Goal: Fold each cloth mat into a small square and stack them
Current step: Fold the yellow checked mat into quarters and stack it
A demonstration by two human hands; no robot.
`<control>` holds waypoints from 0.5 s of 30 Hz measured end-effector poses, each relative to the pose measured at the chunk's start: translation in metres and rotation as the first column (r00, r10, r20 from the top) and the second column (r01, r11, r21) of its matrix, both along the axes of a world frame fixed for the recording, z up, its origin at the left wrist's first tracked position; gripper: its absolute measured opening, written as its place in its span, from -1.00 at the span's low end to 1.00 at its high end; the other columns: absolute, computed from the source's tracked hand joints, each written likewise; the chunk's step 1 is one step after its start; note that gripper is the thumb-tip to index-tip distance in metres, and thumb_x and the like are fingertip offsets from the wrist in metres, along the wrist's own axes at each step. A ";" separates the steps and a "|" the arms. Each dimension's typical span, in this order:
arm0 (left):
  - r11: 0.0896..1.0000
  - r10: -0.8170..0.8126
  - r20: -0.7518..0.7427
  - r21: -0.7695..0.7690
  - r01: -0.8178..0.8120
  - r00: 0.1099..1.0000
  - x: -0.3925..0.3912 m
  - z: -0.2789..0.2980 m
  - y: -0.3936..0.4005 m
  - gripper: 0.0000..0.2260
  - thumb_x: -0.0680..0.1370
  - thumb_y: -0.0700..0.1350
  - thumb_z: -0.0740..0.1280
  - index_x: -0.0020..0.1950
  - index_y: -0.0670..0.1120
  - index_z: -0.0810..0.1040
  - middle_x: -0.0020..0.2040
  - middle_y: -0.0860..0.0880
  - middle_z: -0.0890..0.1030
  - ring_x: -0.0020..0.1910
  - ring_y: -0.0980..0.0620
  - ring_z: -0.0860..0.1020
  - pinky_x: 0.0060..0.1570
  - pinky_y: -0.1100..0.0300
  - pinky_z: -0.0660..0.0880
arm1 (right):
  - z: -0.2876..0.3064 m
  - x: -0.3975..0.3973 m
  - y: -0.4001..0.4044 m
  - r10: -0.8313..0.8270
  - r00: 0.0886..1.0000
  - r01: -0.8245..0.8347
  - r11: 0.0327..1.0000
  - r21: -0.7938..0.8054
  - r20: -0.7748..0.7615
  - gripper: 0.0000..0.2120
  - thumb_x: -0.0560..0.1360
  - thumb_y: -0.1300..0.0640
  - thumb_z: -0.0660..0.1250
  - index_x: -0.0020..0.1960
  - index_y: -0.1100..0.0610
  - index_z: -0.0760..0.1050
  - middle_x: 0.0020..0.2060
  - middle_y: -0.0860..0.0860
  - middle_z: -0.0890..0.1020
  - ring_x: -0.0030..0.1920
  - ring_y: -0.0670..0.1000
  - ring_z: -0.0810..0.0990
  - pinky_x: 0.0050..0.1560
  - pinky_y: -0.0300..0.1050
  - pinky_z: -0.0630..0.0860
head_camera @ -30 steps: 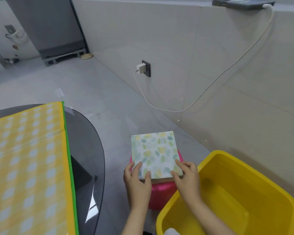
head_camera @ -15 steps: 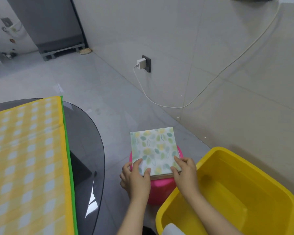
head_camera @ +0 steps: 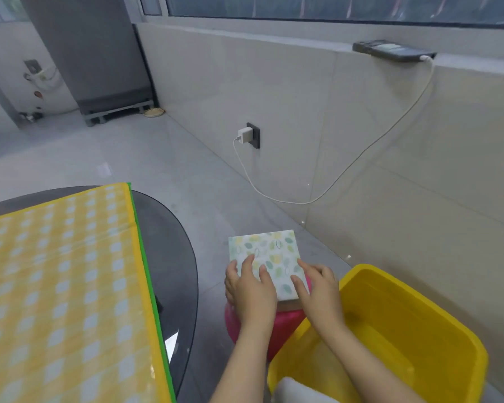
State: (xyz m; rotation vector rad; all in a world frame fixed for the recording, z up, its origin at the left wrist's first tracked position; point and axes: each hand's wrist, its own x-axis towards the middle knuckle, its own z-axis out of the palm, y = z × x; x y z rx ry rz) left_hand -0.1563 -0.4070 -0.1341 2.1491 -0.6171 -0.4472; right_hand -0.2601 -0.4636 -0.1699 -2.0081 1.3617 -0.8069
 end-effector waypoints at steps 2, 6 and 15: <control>0.994 -0.017 -0.018 -0.110 0.015 1.000 -0.004 0.036 0.003 -0.70 0.60 -0.04 0.16 0.34 0.03 0.44 0.38 -0.04 0.30 0.37 -0.04 0.29 0.39 0.03 0.20 | 0.027 0.002 0.005 0.040 0.997 -0.037 0.998 -0.043 0.065 -0.65 0.52 0.03 0.31 0.30 0.01 0.47 0.04 -0.03 0.48 0.12 -0.02 0.45 0.10 -0.22 0.37; 0.968 -0.088 0.078 -0.228 0.104 0.993 0.002 0.106 0.033 -0.72 0.60 -0.05 0.14 0.30 0.05 0.45 0.28 0.01 0.37 0.26 0.01 0.40 0.36 0.00 0.27 | 0.095 0.013 0.023 0.191 0.970 -0.173 0.977 -0.127 0.150 -0.69 0.51 0.04 0.32 0.25 -0.04 0.49 -0.01 -0.16 0.53 -0.10 -0.15 0.54 -0.03 -0.07 0.54; 0.953 -0.217 0.346 -0.128 0.275 0.913 0.069 0.206 0.162 -0.74 0.58 -0.05 0.20 0.24 0.02 0.49 0.17 0.01 0.47 0.06 0.06 0.53 0.28 -0.02 0.35 | 0.220 0.059 0.100 0.593 0.801 -0.580 0.733 -0.356 -0.083 -0.73 0.51 0.01 0.32 0.21 -0.04 0.51 -0.11 -0.15 0.55 -0.15 -0.14 0.55 -0.06 -0.14 0.53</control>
